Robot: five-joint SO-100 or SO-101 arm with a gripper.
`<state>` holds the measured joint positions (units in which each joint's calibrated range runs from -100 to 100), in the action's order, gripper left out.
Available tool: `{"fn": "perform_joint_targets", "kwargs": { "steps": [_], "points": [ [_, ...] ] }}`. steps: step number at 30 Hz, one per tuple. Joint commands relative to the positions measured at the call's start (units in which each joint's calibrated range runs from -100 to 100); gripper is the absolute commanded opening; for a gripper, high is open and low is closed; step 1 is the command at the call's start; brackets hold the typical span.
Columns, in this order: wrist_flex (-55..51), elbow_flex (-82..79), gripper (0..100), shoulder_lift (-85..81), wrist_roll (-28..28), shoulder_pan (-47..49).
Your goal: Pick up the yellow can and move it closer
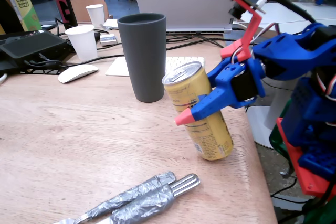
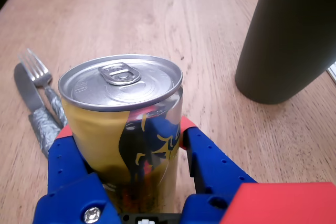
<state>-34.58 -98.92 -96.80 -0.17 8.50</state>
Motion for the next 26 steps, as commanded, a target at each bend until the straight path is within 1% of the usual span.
{"fn": "perform_joint_targets", "kwargs": {
  "steps": [1, 26],
  "points": [
    [-0.2, -0.6, 30, -0.5, 0.2, -0.4],
    [-0.3, -0.6, 29, -0.5, -0.1, 0.0]
  ]
}}
